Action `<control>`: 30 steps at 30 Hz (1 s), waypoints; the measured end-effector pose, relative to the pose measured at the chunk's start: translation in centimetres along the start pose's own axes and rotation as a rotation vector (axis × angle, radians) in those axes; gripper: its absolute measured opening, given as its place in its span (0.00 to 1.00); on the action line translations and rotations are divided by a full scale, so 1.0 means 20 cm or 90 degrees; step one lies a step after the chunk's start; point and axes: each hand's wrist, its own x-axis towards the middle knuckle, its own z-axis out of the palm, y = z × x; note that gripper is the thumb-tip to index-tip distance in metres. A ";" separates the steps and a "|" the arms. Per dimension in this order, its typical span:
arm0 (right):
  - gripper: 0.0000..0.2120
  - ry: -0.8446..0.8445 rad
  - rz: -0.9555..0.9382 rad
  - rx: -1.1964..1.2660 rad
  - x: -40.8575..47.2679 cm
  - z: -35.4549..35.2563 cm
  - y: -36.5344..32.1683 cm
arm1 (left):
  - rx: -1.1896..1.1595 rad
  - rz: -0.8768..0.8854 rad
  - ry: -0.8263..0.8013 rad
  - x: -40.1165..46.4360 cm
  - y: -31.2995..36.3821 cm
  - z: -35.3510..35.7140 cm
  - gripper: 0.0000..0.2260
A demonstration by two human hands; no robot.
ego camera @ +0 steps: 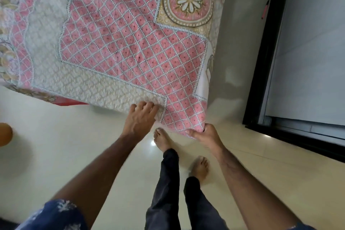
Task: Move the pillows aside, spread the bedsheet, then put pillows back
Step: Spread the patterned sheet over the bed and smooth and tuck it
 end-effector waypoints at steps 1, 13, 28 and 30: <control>0.07 -0.006 -0.001 -0.020 0.01 -0.01 0.02 | 0.013 0.040 0.041 0.01 -0.02 0.02 0.24; 0.18 -0.016 -0.081 -0.096 -0.04 -0.08 0.05 | -0.121 0.160 0.111 -0.03 -0.01 -0.01 0.12; 0.10 0.001 0.002 -0.091 -0.21 -0.05 0.12 | -0.204 0.193 0.049 -0.12 0.03 -0.08 0.13; 0.05 0.017 0.024 -0.142 -0.15 -0.06 0.12 | -0.168 0.201 0.018 -0.09 0.03 -0.06 0.14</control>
